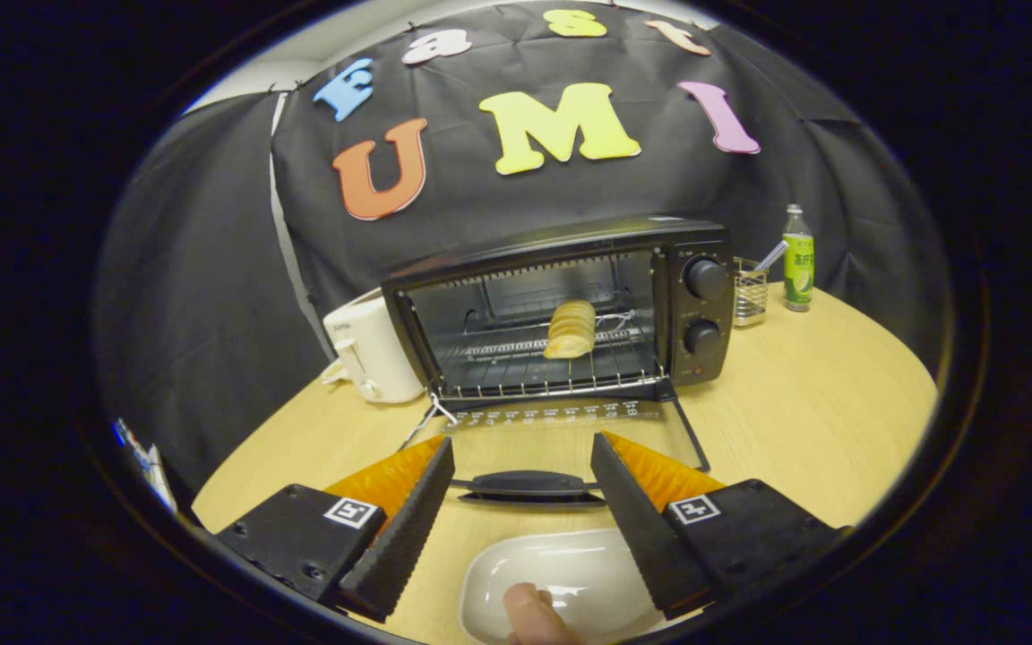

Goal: Open the toaster oven, put the food inside, and close the toaster oven door.

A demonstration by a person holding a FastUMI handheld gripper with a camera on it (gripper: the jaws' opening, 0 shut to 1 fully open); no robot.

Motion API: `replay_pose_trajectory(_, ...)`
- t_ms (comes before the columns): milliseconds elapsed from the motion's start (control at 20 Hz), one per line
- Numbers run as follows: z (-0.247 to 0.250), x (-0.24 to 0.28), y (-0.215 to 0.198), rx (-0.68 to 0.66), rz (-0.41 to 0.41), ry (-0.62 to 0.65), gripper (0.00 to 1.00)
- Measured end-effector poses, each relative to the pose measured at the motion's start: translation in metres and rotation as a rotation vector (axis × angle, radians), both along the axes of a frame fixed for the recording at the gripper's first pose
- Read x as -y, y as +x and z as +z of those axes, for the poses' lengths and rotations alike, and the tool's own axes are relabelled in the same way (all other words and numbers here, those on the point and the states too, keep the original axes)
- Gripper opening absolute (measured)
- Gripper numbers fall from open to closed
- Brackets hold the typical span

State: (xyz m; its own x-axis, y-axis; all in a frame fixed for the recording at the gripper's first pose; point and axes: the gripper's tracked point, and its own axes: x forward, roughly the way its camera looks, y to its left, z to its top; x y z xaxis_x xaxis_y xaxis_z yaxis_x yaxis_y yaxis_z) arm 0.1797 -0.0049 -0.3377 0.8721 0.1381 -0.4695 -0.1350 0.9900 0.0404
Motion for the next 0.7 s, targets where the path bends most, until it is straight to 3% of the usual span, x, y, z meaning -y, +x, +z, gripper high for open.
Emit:
replay_pose_trajectory(100,-0.014,0.000,-0.005,-0.019,-0.023,-0.063,1.00)
replay_pose_trajectory(250,-0.030,-0.013,-0.010,-0.046,0.003,-0.075,1.00)
replay_pose_trajectory(700,-0.069,-0.009,-0.010,-0.130,-0.044,-0.118,1.00)
